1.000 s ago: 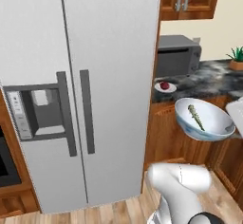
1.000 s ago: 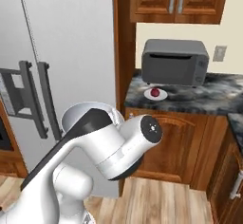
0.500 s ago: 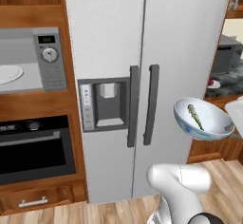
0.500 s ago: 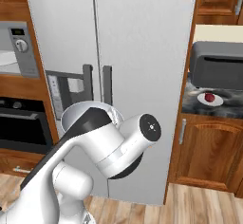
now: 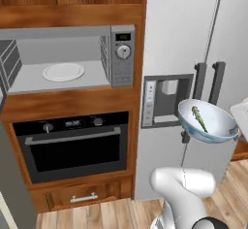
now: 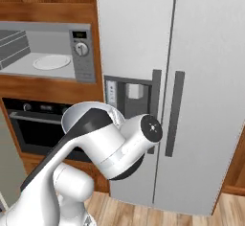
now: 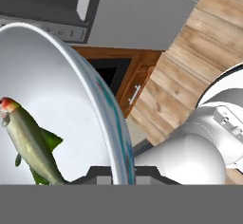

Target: Remove the pear from the bowl and place it on the small plate. Then place the bowl with only the fish in the microwave, close the door, and press the start button to microwave the fish.

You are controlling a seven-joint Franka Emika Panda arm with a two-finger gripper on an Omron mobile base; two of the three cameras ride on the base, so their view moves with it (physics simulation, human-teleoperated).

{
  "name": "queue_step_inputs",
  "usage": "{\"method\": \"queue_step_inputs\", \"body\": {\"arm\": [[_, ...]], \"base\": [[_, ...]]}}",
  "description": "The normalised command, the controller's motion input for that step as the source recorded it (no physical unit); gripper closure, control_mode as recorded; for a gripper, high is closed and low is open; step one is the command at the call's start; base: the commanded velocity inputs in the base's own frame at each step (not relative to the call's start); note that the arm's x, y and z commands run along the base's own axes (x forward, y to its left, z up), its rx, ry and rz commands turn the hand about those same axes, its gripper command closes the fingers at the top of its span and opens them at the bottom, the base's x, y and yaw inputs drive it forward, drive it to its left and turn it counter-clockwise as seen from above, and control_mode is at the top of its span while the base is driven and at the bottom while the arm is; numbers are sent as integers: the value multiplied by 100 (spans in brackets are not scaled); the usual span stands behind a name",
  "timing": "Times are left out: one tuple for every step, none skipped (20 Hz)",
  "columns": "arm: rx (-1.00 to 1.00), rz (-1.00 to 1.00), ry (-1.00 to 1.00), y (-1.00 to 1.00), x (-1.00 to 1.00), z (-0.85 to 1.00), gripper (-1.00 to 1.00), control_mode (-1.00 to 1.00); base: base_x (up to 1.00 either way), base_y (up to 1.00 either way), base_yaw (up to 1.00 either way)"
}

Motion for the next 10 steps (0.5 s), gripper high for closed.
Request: {"method": "queue_step_inputs", "body": {"arm": [[0, 0, 0, 0, 0, 0, 100, 100], [0, 0, 0, 0, 0, 0, 100, 100], [0, 0, 0, 0, 0, 0, 100, 100], [0, 0, 0, 0, 0, 0, 100, 100], [0, 0, 0, 0, 0, 0, 100, 100], [0, 0, 0, 0, 0, 0, 100, 100], [0, 0, 0, 0, 0, 0, 100, 100], [0, 0, 0, 0, 0, 0, 100, 100], [0, 0, 0, 0, 0, 0, 100, 100], [0, 0, 0, 0, 0, 0, 100, 100]], "base": [[9, 100, 0], [25, 100, 0], [31, 74, 0], [41, 66, 0], [48, 74, 0], [49, 82, 0], [49, 87, 0], [49, 54, 0], [49, 52, 0], [0, 24, 0]]}}
